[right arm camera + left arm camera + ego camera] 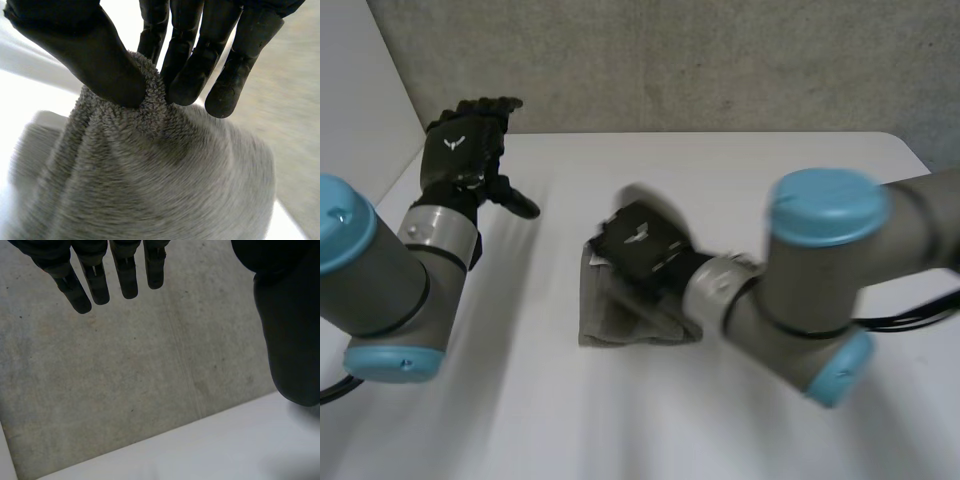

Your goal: Fold the towel.

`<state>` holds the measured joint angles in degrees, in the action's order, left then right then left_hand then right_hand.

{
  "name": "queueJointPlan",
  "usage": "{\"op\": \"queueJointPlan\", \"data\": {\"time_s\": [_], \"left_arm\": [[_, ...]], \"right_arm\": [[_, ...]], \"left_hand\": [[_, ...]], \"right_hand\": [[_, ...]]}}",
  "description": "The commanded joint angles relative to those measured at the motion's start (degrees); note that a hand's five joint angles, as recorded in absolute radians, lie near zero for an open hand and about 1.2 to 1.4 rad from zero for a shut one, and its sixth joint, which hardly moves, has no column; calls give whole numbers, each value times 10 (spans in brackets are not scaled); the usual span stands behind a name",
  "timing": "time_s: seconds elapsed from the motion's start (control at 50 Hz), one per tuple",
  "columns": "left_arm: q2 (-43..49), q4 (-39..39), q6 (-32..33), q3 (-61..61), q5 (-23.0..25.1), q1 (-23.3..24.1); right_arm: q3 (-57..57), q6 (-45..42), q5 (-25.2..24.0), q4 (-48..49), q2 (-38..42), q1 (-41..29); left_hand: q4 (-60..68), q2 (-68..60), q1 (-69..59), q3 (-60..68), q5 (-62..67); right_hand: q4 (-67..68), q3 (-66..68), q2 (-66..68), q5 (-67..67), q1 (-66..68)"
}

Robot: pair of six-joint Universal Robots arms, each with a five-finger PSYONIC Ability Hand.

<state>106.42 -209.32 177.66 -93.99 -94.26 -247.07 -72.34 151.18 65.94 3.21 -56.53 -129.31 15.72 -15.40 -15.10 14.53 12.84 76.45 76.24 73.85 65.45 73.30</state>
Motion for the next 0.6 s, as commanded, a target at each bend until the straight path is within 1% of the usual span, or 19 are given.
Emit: {"op": "queueJointPlan", "data": {"time_s": [0.02, 0.04, 0.06, 0.08, 0.1, 0.12, 0.16, 0.18, 0.22, 0.24, 0.26, 0.28, 0.32, 0.4, 0.44, 0.46, 0.54, 0.58, 0.6], "left_arm": [[11, 62, -56, 49, 1, -3], [13, 77, -64, 57, 1, -2], [13, 77, -65, 57, 1, -2], [19, 90, -70, 63, 2, -1], [30, 100, -72, 71, 3, 4], [30, 100, -72, 72, 3, 5], [49, 116, -72, 91, 2, 9], [49, 117, -72, 91, 2, 9], [58, 126, -73, 99, 2, 16], [69, 136, -72, 106, 3, 25], [82, 147, -72, 113, 3, 35], [82, 147, -72, 113, 3, 35], [111, 169, -69, 119, 3, 51], [140, 187, -66, 119, 5, 67], [155, 197, -65, 118, 5, 75], [168, 206, -64, 117, 4, 83], [194, 225, -50, 116, 4, 92], [216, 239, -20, 116, 1, 93], [216, 239, -20, 116, 1, 93]], "right_arm": [[67, 5, 33, -53, 77, -42], [63, 10, 64, -52, 76, -44], [58, 22, 100, -51, 71, -40], [58, 22, 100, -51, 70, -40], [50, 43, 136, -47, 57, -36], [50, 43, 136, -47, 57, -36], [15, 106, 176, -23, 1, -28], [15, 106, 176, -23, 1, -28], [-28, 159, 173, 0, -40, -2], [-28, 159, 173, 0, -40, -1], [-41, 177, 167, 6, -47, 14], [-41, 177, 167, 6, -47, 14], [-53, 203, 153, 4, -47, 37], [-58, 218, 134, 5, -39, 44], [-59, 222, 125, 6, -24, 45], [-55, 223, 120, 6, 2, 46], [-40, 220, 124, 6, 58, 55], [-34, 216, 126, 7, 70, 57], [-28, 214, 129, 5, 80, 57]], "left_hand": [[-52, 49, 46, -40, -123], [-53, 50, 47, -41, -125], [-53, 50, 47, -41, -125], [-52, 49, 46, -40, -123], [-52, 49, 46, -40, -123], [-52, 49, 46, -40, -123], [-52, 49, 46, -40, -123], [-52, 49, 46, -40, -123], [-52, 49, 46, -40, -123], [-52, 49, 46, -40, -123], [-52, 49, 46, -40, -123], [-52, 49, 46, -40, -123], [-52, 49, 46, -40, -123], [-52, 49, 46, -40, -123], [-52, 49, 46, -40, -123], [-50, 47, 44, -38, -121], [-52, 49, 46, -40, -123], [-52, 49, 46, -40, -123], [-52, 49, 46, -40, -123]], "right_hand": [[-490, -488, -464, -480, -459], [-664, -662, -638, -654, -633], [-664, -662, -638, -654, -633], [-664, -662, -638, -654, -633], [-664, -662, -638, -654, -633], [-664, -662, -638, -654, -633], [-664, -662, -638, -654, -633], [-664, -662, -638, -654, -633], [-664, -662, -638, -654, -633], [-664, -662, -638, -654, -633], [-664, -662, -638, -654, -633], [-664, -662, -638, -654, -633], [-664, -662, -638, -654, -633], [-664, -662, -638, -654, -633], [-664, -662, -638, -654, -633], [-664, -662, -638, -654, -633], [-664, -662, -638, -654, -633], [-664, -662, -638, -654, -633], [-664, -662, -638, -654, -633]]}}
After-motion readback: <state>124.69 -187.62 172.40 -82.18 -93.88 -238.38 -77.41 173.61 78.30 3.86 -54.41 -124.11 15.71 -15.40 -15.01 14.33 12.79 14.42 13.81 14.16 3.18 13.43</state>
